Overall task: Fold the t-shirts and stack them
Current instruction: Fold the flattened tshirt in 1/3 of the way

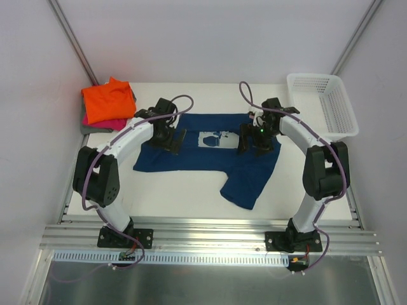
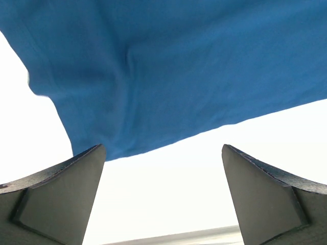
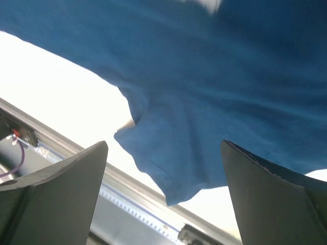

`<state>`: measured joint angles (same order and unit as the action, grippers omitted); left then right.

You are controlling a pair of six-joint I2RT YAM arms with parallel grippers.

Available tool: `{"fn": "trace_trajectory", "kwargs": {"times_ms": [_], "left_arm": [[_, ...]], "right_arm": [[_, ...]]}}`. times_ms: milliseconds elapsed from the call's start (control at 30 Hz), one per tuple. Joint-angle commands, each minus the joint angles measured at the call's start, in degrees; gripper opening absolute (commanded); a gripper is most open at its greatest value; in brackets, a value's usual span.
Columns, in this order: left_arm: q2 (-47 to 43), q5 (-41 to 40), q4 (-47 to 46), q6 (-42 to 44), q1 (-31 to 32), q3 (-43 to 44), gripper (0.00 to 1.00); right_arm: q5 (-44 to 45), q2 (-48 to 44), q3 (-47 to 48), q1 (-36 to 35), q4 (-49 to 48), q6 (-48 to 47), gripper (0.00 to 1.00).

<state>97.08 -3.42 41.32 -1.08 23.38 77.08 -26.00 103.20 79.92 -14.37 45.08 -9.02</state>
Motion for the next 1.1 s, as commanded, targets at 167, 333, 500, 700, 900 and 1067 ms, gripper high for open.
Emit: {"fn": "trace_trajectory", "kwargs": {"times_ms": [167, 333, 500, 700, 900, 1067], "left_arm": [[-1.8, 5.4, 1.7, -2.8, -1.4, -7.2, 0.99], [0.9, 7.6, 1.6, -3.2, -2.7, -7.7, 0.99], [5.3, 8.7, 2.1, -3.8, -4.4, -6.8, 0.99], [11.8, 8.9, 2.4, -4.5, -7.6, -2.7, 0.99], [15.9, 9.6, 4.2, -5.0, -11.5, -0.7, 0.99], [12.6, 10.6, 4.1, -5.2, -11.7, -4.6, 0.99]], "right_arm": [[-1.2, -2.1, -3.2, -0.8, 2.2, 2.9, 0.97], [-0.6, -0.1, -2.7, -0.6, 4.4, 1.9, 0.98], [-1.9, 3.1, -3.8, 1.2, 4.6, 4.0, 0.99], [-1.3, 6.2, -1.4, 3.4, 2.9, 4.4, 0.99], [1.6, 9.6, -0.4, 6.1, 4.7, 4.3, 0.99], [2.5, 8.8, -4.1, 7.1, 5.6, 3.7, 0.99]]}}
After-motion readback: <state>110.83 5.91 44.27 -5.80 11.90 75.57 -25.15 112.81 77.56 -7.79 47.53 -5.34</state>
